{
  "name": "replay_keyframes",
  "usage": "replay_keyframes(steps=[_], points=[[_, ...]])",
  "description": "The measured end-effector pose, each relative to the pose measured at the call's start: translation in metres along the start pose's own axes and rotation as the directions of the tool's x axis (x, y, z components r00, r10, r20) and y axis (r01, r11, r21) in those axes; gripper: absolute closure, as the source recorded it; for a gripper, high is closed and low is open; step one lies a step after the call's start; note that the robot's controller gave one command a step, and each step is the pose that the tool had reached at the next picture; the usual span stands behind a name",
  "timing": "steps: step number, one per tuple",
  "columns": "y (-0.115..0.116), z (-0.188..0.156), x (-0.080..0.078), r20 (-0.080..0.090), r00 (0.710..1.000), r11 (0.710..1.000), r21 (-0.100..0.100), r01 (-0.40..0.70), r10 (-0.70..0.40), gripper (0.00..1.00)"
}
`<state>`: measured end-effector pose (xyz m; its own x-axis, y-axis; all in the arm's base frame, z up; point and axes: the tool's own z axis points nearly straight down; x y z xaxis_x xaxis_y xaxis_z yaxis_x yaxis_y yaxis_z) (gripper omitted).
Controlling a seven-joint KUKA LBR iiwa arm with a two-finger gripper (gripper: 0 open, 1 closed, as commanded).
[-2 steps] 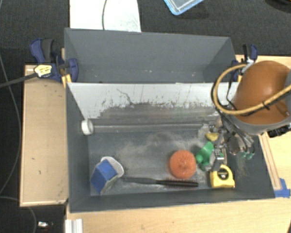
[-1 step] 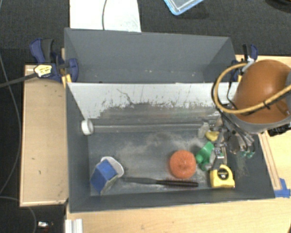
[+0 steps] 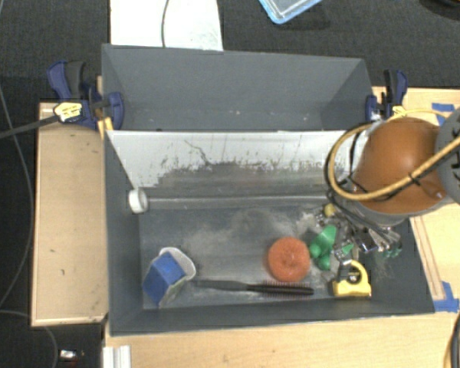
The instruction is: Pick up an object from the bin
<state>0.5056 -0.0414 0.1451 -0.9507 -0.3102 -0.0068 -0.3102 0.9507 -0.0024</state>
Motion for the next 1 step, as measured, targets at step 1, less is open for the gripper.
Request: replay_keyframes(steps=[1], points=[[0.0165, 0.0558, -0.0044, -0.002, 0.986, 0.986, -0.002, 0.166, -0.166, 0.00]])
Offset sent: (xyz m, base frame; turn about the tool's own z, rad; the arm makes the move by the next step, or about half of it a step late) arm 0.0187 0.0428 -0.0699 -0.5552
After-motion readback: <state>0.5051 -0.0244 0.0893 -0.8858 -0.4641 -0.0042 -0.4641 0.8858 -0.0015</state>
